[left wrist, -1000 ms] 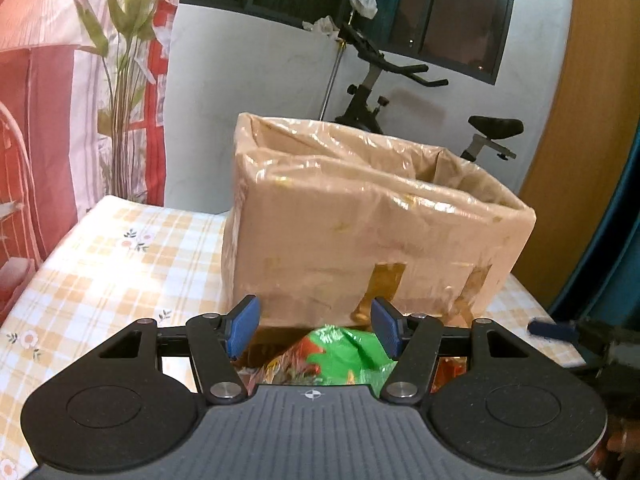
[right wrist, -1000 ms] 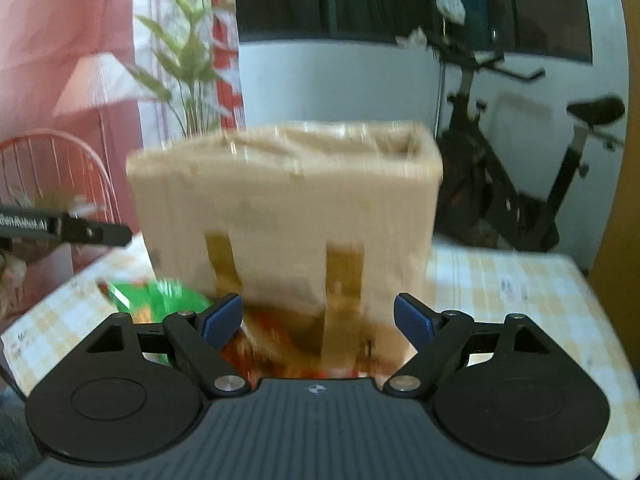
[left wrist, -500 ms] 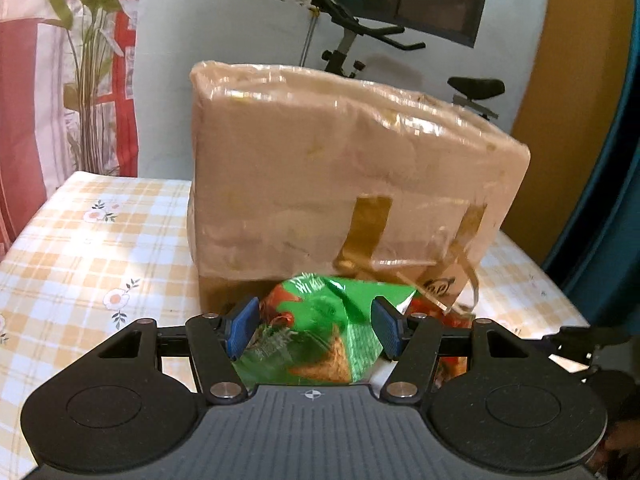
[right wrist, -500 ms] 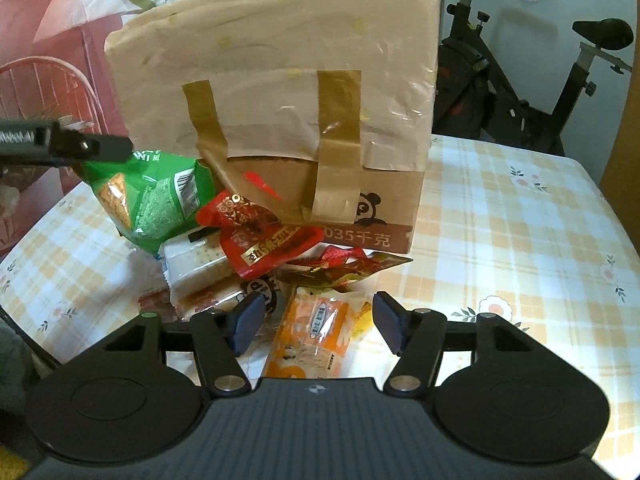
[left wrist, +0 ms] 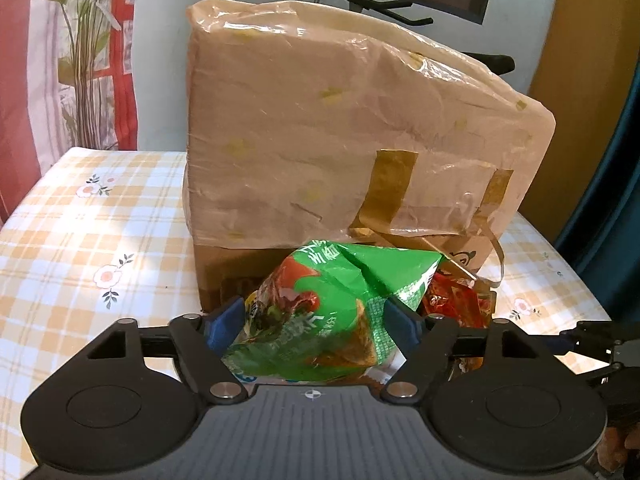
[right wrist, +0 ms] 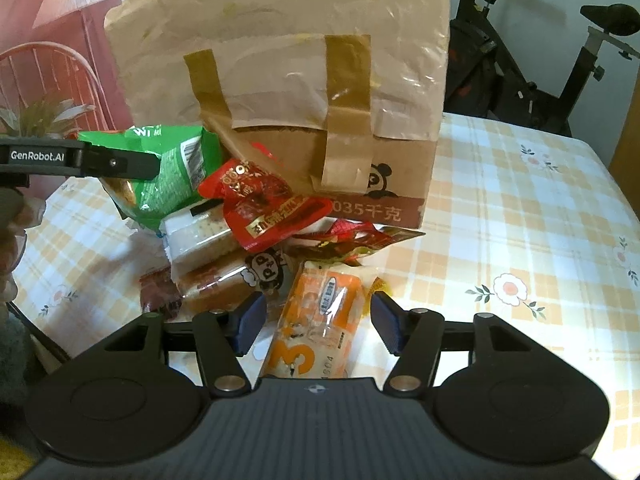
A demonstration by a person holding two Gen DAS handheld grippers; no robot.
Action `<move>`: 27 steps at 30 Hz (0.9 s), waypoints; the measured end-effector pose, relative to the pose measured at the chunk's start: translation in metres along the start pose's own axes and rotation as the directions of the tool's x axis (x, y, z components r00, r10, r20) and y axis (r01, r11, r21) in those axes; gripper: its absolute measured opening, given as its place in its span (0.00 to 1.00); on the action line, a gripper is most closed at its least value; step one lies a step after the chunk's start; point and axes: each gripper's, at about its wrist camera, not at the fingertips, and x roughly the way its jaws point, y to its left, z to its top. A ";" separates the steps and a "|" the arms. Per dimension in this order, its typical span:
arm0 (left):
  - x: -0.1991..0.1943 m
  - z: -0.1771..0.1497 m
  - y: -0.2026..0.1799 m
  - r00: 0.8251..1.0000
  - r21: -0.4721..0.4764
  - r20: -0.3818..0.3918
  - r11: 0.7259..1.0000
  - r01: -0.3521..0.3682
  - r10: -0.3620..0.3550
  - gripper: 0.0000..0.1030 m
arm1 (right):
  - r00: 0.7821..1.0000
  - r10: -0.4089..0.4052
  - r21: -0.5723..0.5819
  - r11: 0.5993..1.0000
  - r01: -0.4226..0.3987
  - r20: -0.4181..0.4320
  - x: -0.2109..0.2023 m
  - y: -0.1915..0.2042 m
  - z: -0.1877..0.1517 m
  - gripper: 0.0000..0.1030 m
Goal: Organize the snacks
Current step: 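Grasp the green triangle-chip bag with the left gripper while the right gripper grasps the orange-white bread packet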
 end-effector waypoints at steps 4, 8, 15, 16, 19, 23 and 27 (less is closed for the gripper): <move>-0.009 -0.003 0.011 1.000 -0.067 0.023 0.998 0.018 -0.017 0.62 | 1.000 -0.013 0.015 1.000 0.014 -0.016 0.002 -0.005 -0.002 0.57; -0.026 -0.005 0.020 0.997 -0.138 0.071 0.990 -0.009 0.019 0.62 | 1.000 -0.008 0.014 1.000 0.009 -0.021 0.002 -0.005 -0.003 0.54; -0.048 -0.001 0.023 0.990 -0.176 0.130 0.984 -0.039 0.063 0.62 | 1.000 0.012 -0.002 1.000 -0.012 -0.026 0.005 0.002 -0.003 0.42; -0.049 0.000 0.021 0.989 -0.176 0.132 0.984 -0.041 0.065 0.62 | 1.000 0.012 0.001 1.000 -0.012 -0.028 0.005 0.001 -0.003 0.42; -0.049 0.000 0.017 0.989 -0.171 0.134 0.984 -0.045 0.069 0.62 | 0.999 0.013 0.013 1.000 -0.012 -0.035 0.004 0.000 -0.003 0.43; -0.050 -0.002 0.017 0.989 -0.168 0.129 0.985 -0.044 0.067 0.62 | 0.999 0.013 0.015 1.000 -0.012 -0.046 0.004 0.000 -0.005 0.45; -0.051 -0.005 0.019 0.991 -0.171 0.117 0.984 -0.047 0.068 0.62 | 0.999 0.014 0.018 1.000 -0.013 -0.050 0.004 0.000 -0.006 0.45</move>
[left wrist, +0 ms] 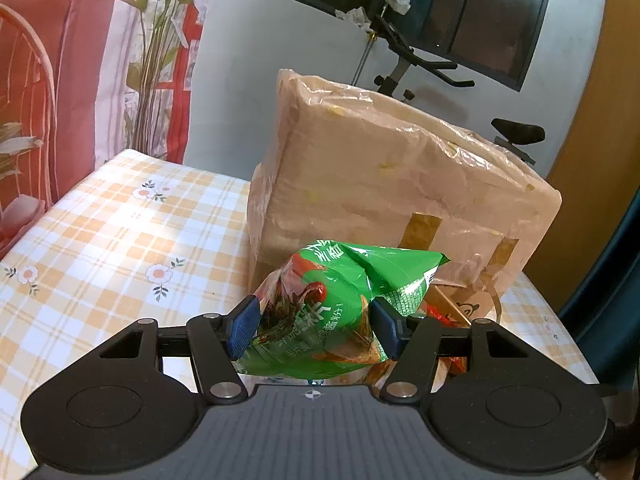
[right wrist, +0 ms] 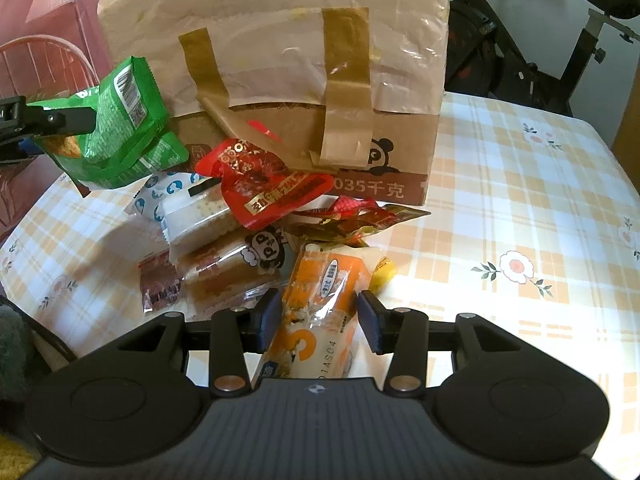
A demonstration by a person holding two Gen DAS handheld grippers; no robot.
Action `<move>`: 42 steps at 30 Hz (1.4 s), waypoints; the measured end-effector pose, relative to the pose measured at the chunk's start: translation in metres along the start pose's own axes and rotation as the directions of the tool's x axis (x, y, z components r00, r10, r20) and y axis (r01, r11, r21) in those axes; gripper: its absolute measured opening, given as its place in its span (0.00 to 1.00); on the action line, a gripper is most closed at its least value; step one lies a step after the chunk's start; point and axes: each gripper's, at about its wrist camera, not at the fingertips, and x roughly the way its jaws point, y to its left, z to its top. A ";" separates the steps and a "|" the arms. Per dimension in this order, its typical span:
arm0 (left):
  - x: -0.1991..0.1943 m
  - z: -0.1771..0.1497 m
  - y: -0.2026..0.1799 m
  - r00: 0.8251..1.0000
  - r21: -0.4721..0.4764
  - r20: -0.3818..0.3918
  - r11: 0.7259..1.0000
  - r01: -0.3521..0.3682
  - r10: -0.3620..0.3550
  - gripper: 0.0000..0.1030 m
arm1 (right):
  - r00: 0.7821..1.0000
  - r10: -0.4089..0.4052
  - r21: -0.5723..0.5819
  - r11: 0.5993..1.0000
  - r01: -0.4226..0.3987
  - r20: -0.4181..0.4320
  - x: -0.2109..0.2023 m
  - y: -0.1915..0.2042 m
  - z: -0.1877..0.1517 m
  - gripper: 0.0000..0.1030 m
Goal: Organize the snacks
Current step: 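Grasp the green triangle-chip bag with the left gripper while the right gripper grasps the orange-white bread packet, then lift the green chip bag with the left gripper while the right gripper lifts the bread packet toward the box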
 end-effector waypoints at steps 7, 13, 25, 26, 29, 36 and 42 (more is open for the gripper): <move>-0.001 -0.002 0.002 1.000 -0.008 -0.001 1.000 -0.005 0.005 0.62 | 1.000 -0.002 0.003 1.000 0.002 -0.004 0.001 0.000 -0.001 0.46; -0.001 -0.002 0.003 1.000 -0.008 -0.003 1.000 -0.003 0.003 0.62 | 1.000 0.000 0.012 1.000 0.000 -0.005 0.000 -0.002 -0.002 0.46; -0.005 -0.002 0.003 1.000 -0.014 0.010 1.000 0.000 0.000 0.62 | 1.000 -0.023 0.033 0.999 0.022 0.007 -0.003 -0.005 -0.002 0.41; -0.006 -0.002 0.003 1.000 -0.014 0.013 1.000 -0.002 0.002 0.62 | 0.999 -0.043 0.040 0.998 0.043 0.008 -0.003 -0.007 -0.001 0.41; -0.008 -0.002 0.004 1.000 -0.022 0.020 1.000 -0.009 0.010 0.62 | 0.996 -0.089 0.071 0.994 0.088 0.007 -0.005 -0.016 0.000 0.41; -0.021 0.009 0.009 0.996 -0.024 0.082 1.000 -0.017 0.019 0.62 | 0.988 -0.140 0.150 0.980 0.129 0.066 -0.021 -0.038 0.004 0.40; -0.042 0.022 0.012 0.987 -0.041 0.156 0.999 -0.028 0.034 0.62 | 0.959 -0.179 0.135 0.979 0.152 0.220 -0.052 -0.041 0.022 0.38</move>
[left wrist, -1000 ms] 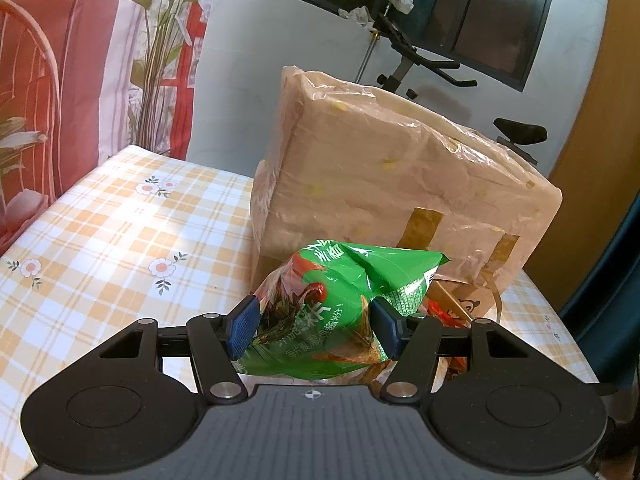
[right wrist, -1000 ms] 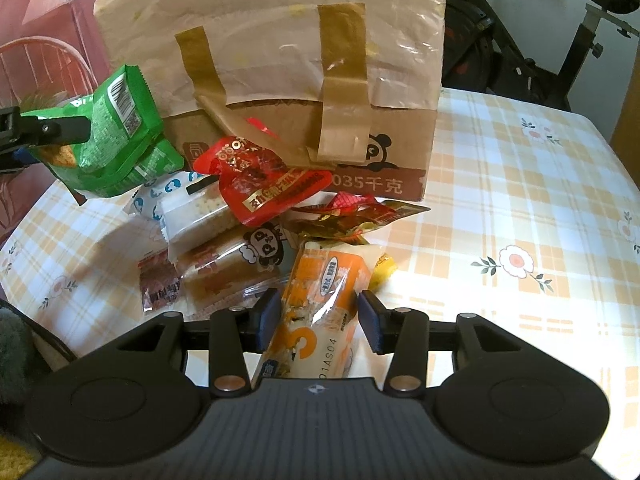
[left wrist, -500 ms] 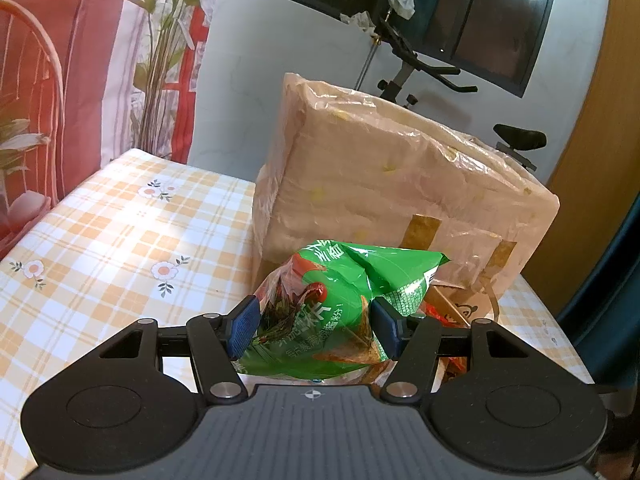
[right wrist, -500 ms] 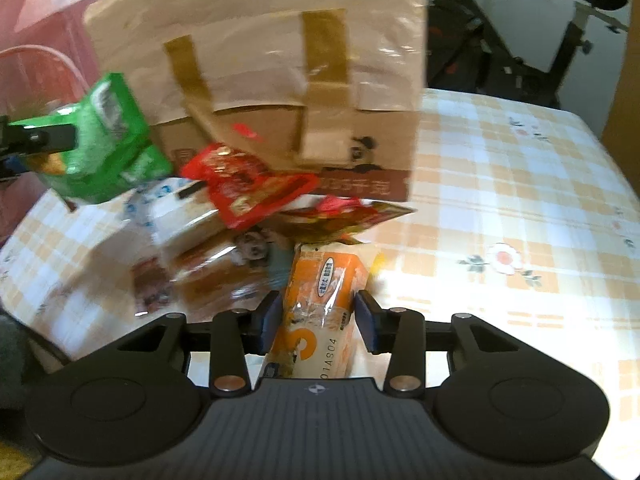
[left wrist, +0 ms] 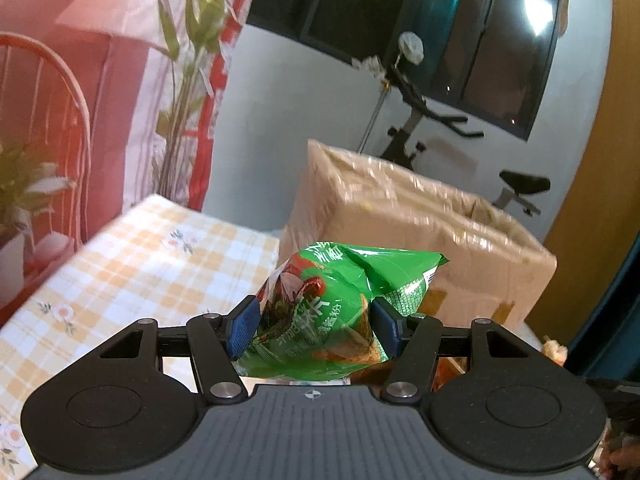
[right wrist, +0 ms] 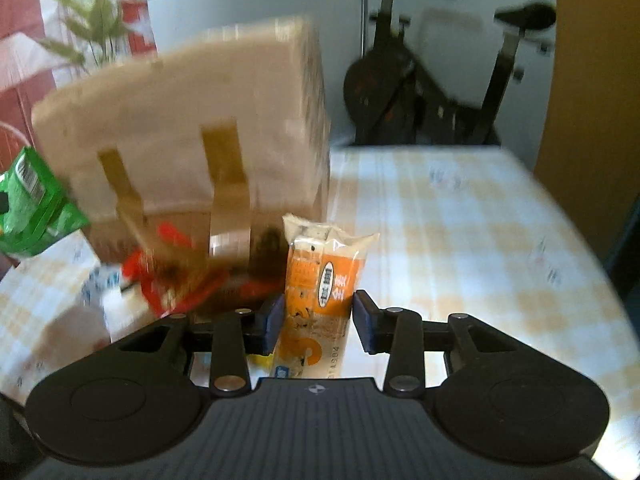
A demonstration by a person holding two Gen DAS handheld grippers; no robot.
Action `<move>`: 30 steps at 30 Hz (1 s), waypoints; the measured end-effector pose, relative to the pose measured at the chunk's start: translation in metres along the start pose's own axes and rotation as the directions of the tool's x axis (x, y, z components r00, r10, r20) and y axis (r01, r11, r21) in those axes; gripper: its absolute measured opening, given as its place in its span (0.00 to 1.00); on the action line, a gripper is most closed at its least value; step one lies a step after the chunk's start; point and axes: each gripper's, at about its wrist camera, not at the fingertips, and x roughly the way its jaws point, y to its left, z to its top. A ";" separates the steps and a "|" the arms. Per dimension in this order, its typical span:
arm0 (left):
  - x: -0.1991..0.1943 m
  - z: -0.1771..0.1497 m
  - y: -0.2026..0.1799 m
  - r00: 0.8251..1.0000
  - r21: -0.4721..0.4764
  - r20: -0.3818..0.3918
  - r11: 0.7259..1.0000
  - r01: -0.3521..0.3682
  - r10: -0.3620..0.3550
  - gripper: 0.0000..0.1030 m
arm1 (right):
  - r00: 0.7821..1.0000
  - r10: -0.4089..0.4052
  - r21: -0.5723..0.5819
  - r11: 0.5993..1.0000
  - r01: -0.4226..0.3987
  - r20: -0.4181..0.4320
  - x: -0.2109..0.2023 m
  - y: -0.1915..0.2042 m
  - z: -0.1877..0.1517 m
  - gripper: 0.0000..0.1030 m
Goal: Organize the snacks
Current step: 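Lift the green chip bag with the left gripper while the right gripper lifts the bread packet toward the box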
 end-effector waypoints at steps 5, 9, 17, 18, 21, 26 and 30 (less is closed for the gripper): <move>-0.011 0.012 -0.003 0.999 0.009 0.048 1.000 0.000 -0.001 0.62 | 0.992 0.014 -0.050 0.999 -0.008 0.123 -0.022 0.006 0.019 0.38; -0.020 0.022 -0.006 0.996 0.013 0.090 1.000 0.009 -0.010 0.61 | 0.983 0.042 -0.062 0.998 -0.031 0.181 -0.033 0.009 0.031 0.38; -0.034 0.053 -0.014 0.984 0.030 0.170 0.999 0.045 -0.049 0.60 | 0.944 0.088 -0.125 0.991 -0.050 0.318 -0.059 0.021 0.067 0.38; -0.034 0.058 -0.016 0.982 0.038 0.180 0.998 0.049 -0.055 0.60 | 0.937 0.094 -0.132 0.990 -0.052 0.336 -0.062 0.022 0.073 0.38; -0.034 0.074 -0.024 0.974 0.061 0.213 0.996 0.071 -0.083 0.59 | 0.915 0.117 -0.148 0.987 -0.064 0.386 -0.070 0.025 0.090 0.38; -0.030 0.099 -0.042 0.957 0.102 0.259 0.989 0.110 -0.133 0.56 | 0.883 0.155 -0.177 0.981 -0.084 0.443 -0.071 0.032 0.117 0.38; -0.014 0.114 -0.055 0.949 0.113 0.270 0.984 0.137 -0.163 0.55 | 0.864 0.187 -0.215 0.972 -0.094 0.468 -0.065 0.041 0.132 0.38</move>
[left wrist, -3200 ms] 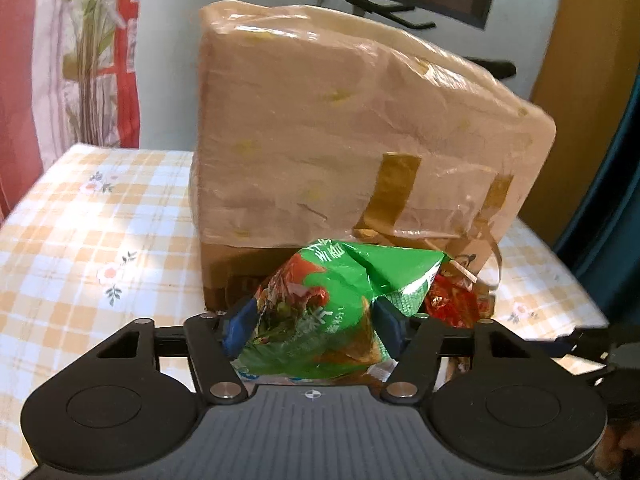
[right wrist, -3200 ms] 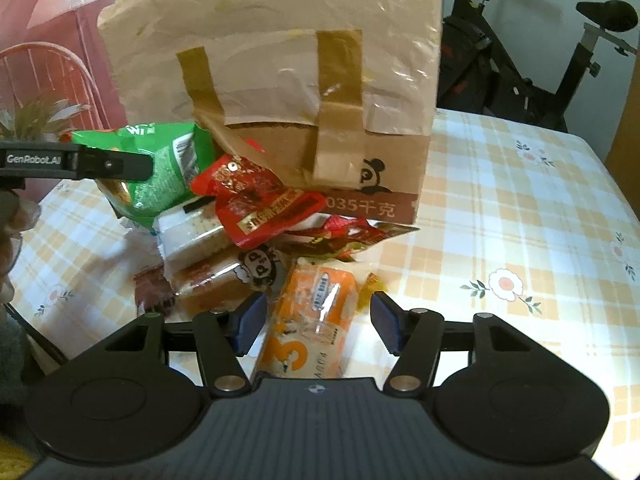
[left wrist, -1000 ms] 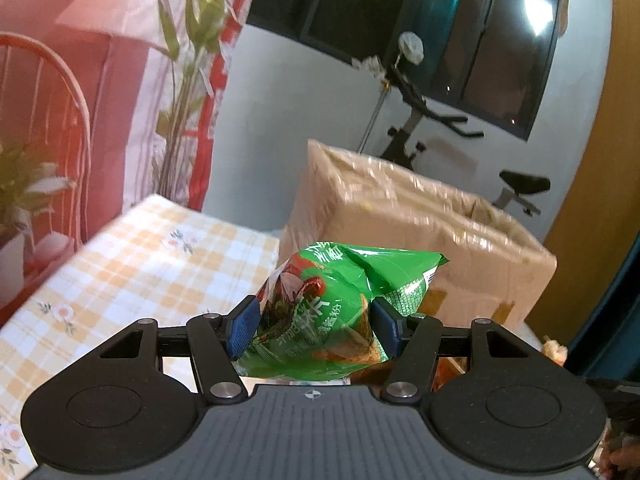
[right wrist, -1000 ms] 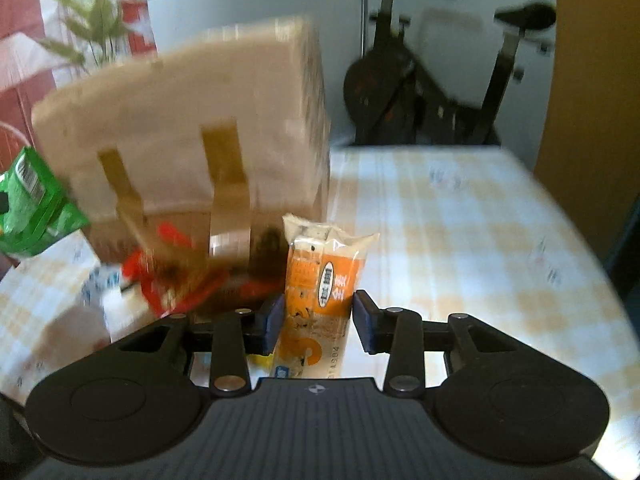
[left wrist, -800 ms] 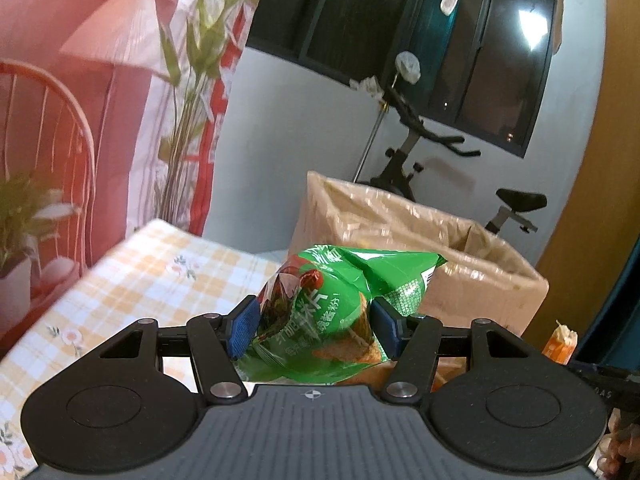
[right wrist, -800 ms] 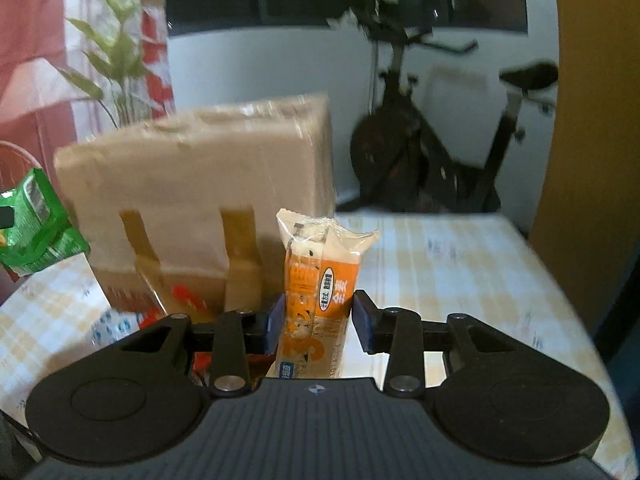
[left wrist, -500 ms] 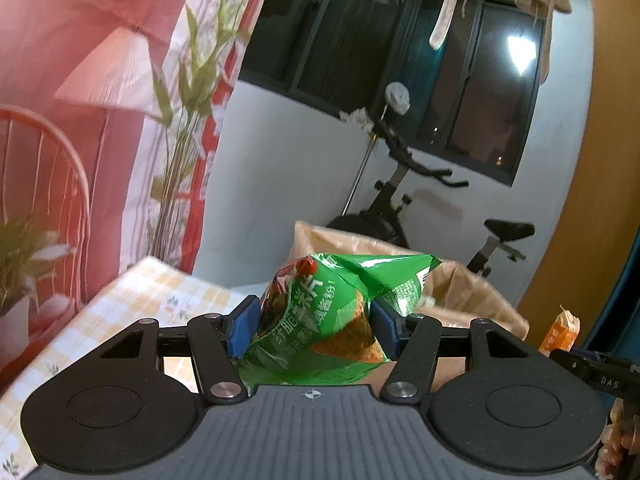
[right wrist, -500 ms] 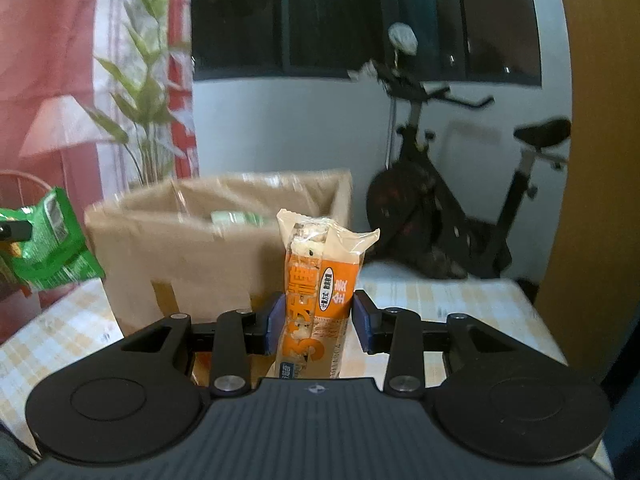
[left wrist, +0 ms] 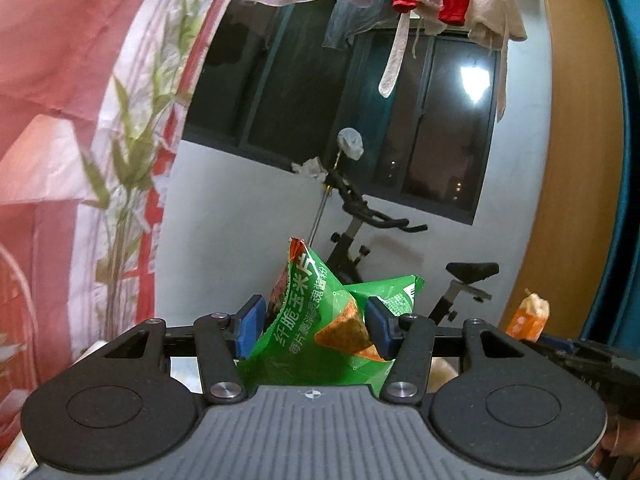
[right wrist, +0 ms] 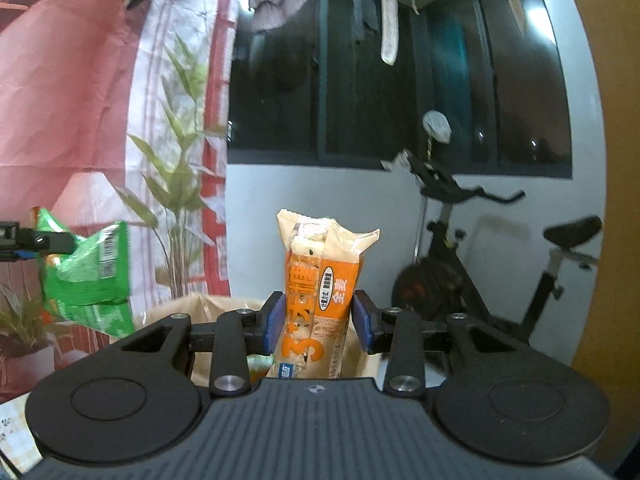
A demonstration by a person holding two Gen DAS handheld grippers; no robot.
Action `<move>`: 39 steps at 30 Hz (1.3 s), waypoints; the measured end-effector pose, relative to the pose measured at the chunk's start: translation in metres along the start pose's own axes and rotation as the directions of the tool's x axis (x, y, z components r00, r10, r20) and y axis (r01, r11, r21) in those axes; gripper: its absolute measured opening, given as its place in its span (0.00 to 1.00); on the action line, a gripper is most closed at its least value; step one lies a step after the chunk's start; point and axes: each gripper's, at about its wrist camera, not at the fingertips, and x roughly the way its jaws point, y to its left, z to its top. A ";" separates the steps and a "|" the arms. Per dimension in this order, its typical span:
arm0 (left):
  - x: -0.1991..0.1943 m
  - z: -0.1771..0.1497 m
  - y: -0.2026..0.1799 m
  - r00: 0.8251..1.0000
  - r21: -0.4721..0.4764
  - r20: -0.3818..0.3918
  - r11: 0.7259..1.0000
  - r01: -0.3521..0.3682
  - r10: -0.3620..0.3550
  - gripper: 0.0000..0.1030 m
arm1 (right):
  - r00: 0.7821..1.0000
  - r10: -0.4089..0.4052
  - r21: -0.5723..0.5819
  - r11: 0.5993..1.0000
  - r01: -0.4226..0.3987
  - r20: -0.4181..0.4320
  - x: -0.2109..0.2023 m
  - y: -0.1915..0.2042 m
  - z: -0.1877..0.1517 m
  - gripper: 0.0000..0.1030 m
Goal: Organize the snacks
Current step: 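Lift the green chip bag with the left gripper while the right gripper lifts the bread packet toward the box, then open the left gripper over the box while the right gripper drops the bread packet inside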
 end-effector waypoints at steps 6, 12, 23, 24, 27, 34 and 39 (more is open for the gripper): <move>0.046 0.004 -0.007 1.000 0.032 -0.026 0.999 0.003 -0.002 0.55 | 0.999 0.042 -0.017 0.999 -0.042 -0.005 0.029 0.008 0.004 0.38; 0.093 -0.021 -0.008 0.984 0.052 -0.180 0.999 0.006 0.004 0.57 | 0.996 0.043 -0.011 0.999 -0.044 -0.075 0.062 0.012 -0.010 0.38; 0.107 -0.047 0.015 0.964 0.019 -0.262 0.999 -0.040 0.043 0.76 | 0.970 0.044 0.025 0.999 -0.039 -0.238 0.085 0.009 -0.035 0.59; 0.106 -0.045 0.015 0.964 0.023 -0.259 0.999 -0.047 0.051 0.76 | 0.971 0.043 0.021 0.999 -0.039 -0.237 0.083 0.011 -0.035 0.59; 0.096 -0.042 0.017 0.967 0.032 -0.247 0.998 -0.063 0.069 0.76 | 0.970 0.046 0.019 0.999 -0.043 -0.237 0.081 0.013 -0.034 0.59; 0.077 -0.037 0.012 0.969 0.051 -0.236 0.997 -0.065 0.076 0.77 | 0.966 0.059 0.017 0.998 -0.057 -0.252 0.073 0.018 -0.041 0.59; 0.061 -0.042 0.013 0.968 0.036 -0.238 0.996 -0.076 0.083 0.77 | 0.964 0.057 0.021 0.998 -0.053 -0.258 0.065 0.019 -0.047 0.59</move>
